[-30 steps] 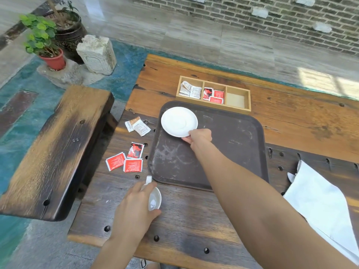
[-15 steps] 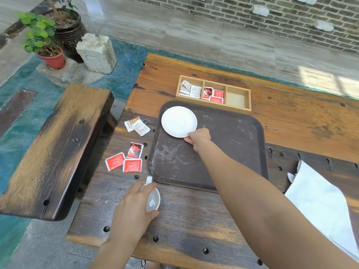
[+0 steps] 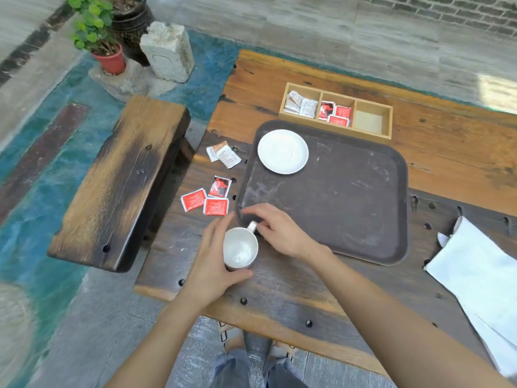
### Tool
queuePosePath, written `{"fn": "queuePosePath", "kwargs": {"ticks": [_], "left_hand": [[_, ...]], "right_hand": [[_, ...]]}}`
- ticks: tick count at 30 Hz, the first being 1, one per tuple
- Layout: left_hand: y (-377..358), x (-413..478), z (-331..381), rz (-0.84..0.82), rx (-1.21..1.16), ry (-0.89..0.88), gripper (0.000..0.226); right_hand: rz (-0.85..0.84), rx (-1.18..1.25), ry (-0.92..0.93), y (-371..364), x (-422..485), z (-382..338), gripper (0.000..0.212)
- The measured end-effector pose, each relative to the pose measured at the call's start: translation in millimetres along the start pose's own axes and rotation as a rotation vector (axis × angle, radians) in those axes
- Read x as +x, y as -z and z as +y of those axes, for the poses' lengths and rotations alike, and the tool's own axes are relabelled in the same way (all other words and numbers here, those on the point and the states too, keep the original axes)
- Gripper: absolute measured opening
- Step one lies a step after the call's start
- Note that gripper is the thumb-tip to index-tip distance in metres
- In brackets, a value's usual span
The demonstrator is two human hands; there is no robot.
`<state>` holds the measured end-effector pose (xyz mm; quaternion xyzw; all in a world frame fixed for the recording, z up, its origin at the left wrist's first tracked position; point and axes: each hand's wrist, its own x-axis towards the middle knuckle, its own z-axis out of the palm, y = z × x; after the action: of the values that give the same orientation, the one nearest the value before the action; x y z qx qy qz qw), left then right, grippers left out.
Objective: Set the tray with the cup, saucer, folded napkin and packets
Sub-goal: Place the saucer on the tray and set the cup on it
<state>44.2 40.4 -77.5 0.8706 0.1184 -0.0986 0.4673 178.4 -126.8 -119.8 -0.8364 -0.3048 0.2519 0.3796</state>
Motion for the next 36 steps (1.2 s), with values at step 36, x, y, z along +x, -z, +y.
{"fn": "queuePosePath", "kwargs": {"ticks": [36], "left_hand": [[-28, 146, 36, -0.252, 0.767, -0.081, 0.110]], "right_hand": [[0.576, 0.007, -0.276, 143, 16, 54, 0.018]]}}
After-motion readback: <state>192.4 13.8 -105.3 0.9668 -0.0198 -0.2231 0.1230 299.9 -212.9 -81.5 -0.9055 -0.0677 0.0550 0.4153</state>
